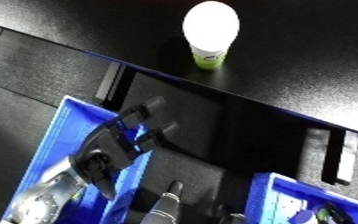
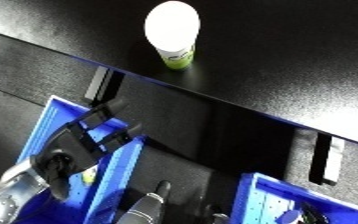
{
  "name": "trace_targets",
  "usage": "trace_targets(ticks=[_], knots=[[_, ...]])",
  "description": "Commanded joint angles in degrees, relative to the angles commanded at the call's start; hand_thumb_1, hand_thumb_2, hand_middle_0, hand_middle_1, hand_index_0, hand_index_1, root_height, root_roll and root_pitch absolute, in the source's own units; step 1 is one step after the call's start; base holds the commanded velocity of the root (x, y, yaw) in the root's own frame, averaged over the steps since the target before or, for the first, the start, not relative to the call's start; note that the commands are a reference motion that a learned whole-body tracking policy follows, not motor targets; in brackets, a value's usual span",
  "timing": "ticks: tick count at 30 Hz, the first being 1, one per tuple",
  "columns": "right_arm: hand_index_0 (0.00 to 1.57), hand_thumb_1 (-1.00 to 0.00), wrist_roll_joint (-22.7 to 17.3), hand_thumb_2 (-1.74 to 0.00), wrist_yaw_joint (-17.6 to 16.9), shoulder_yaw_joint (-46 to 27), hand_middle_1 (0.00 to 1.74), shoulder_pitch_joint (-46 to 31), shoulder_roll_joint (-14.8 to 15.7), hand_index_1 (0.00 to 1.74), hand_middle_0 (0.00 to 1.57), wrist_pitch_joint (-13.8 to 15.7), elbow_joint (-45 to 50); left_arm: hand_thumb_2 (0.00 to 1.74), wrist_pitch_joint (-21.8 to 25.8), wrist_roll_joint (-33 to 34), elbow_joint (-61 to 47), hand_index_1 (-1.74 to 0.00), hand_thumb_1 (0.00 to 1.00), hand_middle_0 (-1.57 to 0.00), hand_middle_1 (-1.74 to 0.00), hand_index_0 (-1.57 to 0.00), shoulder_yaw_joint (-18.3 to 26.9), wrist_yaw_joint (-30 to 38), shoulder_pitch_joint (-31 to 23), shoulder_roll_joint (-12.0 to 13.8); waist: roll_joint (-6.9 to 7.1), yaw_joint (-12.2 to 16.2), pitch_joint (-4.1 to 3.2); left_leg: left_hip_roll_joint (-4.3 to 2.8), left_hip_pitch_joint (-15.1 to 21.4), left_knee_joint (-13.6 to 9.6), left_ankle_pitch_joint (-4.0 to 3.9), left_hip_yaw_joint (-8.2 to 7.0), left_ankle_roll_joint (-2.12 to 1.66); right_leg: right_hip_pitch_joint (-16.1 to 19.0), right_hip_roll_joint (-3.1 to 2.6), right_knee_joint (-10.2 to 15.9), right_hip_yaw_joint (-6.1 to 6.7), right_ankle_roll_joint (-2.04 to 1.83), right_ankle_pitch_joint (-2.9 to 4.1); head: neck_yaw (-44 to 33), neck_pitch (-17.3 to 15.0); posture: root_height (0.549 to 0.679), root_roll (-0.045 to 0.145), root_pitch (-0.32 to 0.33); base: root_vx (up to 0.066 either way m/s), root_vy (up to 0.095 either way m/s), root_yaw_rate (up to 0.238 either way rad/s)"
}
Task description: Pick up the object and place it into the box
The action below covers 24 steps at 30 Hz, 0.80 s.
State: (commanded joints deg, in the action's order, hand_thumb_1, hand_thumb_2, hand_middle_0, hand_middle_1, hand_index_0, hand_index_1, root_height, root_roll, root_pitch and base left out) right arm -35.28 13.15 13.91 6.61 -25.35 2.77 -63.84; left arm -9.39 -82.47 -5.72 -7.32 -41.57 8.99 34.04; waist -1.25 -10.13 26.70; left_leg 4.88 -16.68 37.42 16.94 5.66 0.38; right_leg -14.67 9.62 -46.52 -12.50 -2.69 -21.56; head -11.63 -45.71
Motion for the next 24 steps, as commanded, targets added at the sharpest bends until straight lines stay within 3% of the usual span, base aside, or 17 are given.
trace_targets(ticks=[5,9,10,11,12,13,17,24], knots=[[0.0,0.0,-0.61,0.0,-0.14,-0.29,0.0,-0.18,1.92,0.0,0.0,0.82,-0.41,0.0,5.27,-1.73,-2.63,0.0,0.0,0.0,0.0,0.0,4.85,4.89,1.24,-5.28,1.0,-0.81,0.15,0.27,-0.05,-0.43,-0.12,0.36,-0.14,-0.17,0.04,0.0,-0.44,0.08,-0.01,0.9,1.43,0.637,0.042,-0.094,0.013,-0.038,0.043],[0.0,0.0,-0.48,0.0,-0.57,-0.24,0.0,-0.45,2.93,0.0,0.0,0.7,0.02,0.0,14.63,7.21,-2.19,0.0,0.0,0.0,0.0,0.0,8.24,14.44,2.24,-7.33,1.54,-0.92,0.23,0.2,-0.1,-0.42,-0.11,0.44,-0.24,-0.33,0.02,-0.27,-0.47,0.25,-0.21,1.42,1.94,0.636,0.041,-0.093,0.013,-0.013,-0.027],[0.0,0.0,-0.48,0.0,-0.57,-0.24,0.0,-0.45,2.93,0.0,0.0,0.7,0.02,0.0,14.63,7.21,-2.19,0.0,0.0,0.0,0.0,0.0,8.24,14.44,2.24,-7.33,1.54,-0.92,0.23,0.2,-0.1,-0.42,-0.11,0.44,-0.24,-0.33,0.02,-0.27,-0.47,0.25,-0.21,1.42,1.94,0.636,0.041,-0.093,0.015,-0.003,-0.04],[0.0,0.0,-0.4,0.0,-0.81,-0.11,0.0,-0.76,3.29,0.0,0.0,0.76,0.32,0.0,19.33,14.76,-0.97,0.0,0.0,0.0,0.0,0.0,10.21,22.15,2.49,-7.55,1.71,-0.84,0.24,0.14,-0.04,-0.43,-0.08,0.45,-0.2,-0.42,-0.05,-0.42,-0.34,0.35,-0.33,1.6,2.11,0.636,0.041,-0.094,0.015,0.0,-0.035],[0.0,0.0,-0.4,0.0,-0.81,-0.11,0.0,-0.76,3.29,0.0,0.0,0.76,0.32,0.0,19.33,14.76,-0.97,0.0,0.0,0.0,0.0,0.0,10.21,22.15,2.49,-7.55,1.71,-0.84,0.24,0.14,-0.04,-0.43,-0.08,0.45,-0.2,-0.42,-0.05,-0.42,-0.34,0.35,-0.33,1.6,2.11,0.636,0.041,-0.094,0.015,0.0,-0.035],[0.0,0.0,-0.55,0.0,-0.87,0.04,0.0,-1.05,3.54,0.0,0.0,1.04,0.47,0.0,22.9,23.72,0.38,0.0,0.0,0.0,0.0,0.0,12.15,30.11,2.75,-6.7,1.91,-0.72,0.23,0.09,-0.15,-0.3,-0.04,0.38,-0.15,-0.54,-0.14,-0.53,-0.19,0.46,-0.42,2.17,2.93,0.635,0.041,-0.094,0.016,-0.011,-0.049],[0.0,0.0,-1.15,0.0,-0.61,0.37,0.0,-1.29,3.44,0.0,0.0,1.65,0.31,0.0,25.52,37.6,1.73,0.0,0.0,0.0,0.0,0.0,14.37,40.84,3.46,-4.18,2.19,-0.4,0.26,-0.05,-0.77,0.26,0.11,0.0,-0.05,-1.02,-0.41,-0.73,0.16,0.65,-0.53,2.68,4.53,0.635,0.039,-0.091,0.003,-0.017,-0.079],[0.0,0.0,-2.02,0.0,-0.61,1.16,0.0,-0.93,2.38,0.0,0.0,1.58,1.08,0.0,24.25,45.26,2.56,0.0,0.0,0.0,0.0,0.0,11.88,47.41,6.52,-1.0,1.86,1.51,1.09,-0.51,-2.03,1.31,0.33,-1.12,0.31,-3.01,-0.91,-1.26,1.71,0.62,-0.08,3.39,8.27,0.632,0.035,-0.084,-0.016,0.002,-0.137]])
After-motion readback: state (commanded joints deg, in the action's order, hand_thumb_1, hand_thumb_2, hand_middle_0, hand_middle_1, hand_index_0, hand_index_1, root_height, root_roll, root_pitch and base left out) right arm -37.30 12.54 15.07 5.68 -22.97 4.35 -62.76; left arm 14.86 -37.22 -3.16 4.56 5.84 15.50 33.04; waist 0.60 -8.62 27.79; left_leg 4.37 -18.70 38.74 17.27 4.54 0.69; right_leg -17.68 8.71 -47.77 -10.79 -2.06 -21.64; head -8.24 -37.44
